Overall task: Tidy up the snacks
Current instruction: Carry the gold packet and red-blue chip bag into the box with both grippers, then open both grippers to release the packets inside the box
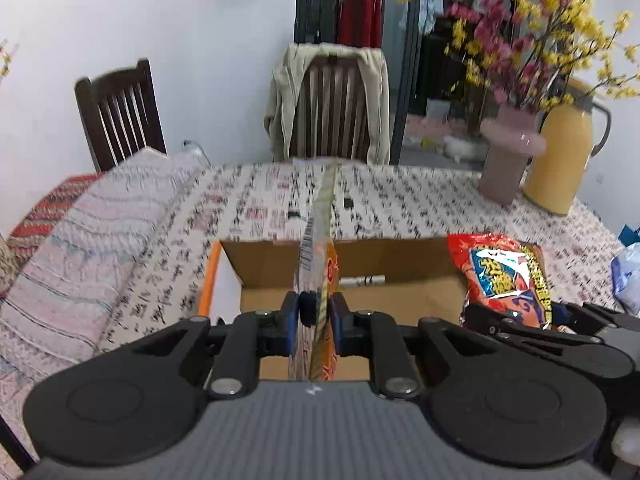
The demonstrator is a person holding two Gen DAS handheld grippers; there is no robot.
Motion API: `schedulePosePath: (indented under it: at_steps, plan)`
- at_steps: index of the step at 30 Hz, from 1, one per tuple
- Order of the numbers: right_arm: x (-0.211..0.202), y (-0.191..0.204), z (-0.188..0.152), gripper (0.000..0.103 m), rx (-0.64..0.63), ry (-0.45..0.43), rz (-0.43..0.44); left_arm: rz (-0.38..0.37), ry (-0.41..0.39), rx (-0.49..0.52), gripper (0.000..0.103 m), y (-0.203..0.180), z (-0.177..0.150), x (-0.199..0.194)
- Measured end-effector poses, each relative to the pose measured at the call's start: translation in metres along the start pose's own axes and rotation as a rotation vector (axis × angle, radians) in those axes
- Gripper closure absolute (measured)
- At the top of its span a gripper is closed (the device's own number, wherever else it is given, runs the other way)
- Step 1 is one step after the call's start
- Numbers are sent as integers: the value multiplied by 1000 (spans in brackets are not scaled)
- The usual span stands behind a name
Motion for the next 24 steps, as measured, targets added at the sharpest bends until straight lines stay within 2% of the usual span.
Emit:
schedulePosePath:
  at_steps: [3, 4, 5, 6, 7, 9, 10, 11, 12, 13, 15, 24]
  plan:
    - [9, -1, -3, 42, -6, 26, -1, 4, 27, 0, 84, 1, -5, 10]
    - [10, -2, -3, 42, -6, 30, -2, 3, 27, -1, 77, 2, -5, 12]
    - [11, -2, -4, 40, -6, 30, -2, 3, 24, -4, 64, 3, -6, 12]
    - [10, -3, -4, 31, -7, 32, 0, 13, 18, -6, 58, 5, -7, 10]
    - [9, -3, -4, 22, -6, 29, 0, 23, 10, -7, 48, 5, -8, 9]
    - [5, -4, -4, 14, -7, 18, 1, 37, -5, -14, 39, 9, -9, 4]
    - [2, -3, -4, 10, -8, 14, 2, 43, -11, -18, 31, 12, -10, 1]
    - [-1, -3, -4, 7, -10, 11, 5, 53, -16, -23, 18, 14, -10, -1]
    - [-4, -3, -4, 0, -10, 8, 7, 72, -26, -31, 12, 16, -11, -5]
    - [-6, -2, -4, 0, -10, 3, 7, 90, -38, -37, 0, 18, -11, -8]
    - [-12, -1, -4, 0, -13, -9, 6, 117, -66, -42, 0, 21, -12, -17]
    - [-43, 3, -10, 0, -26, -41, -1, 133, -100, -60, 0, 26, -22, -49]
Point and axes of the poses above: each gripper's, at about its wrist camera, not at the fingertips, and x roughly the way its jaws point, y to its left, z to its top, the point moved 2 cm from there along x, roughly the way its jaws point, and after that the axes turned 12 degrees about x, right-handed, at the moved point
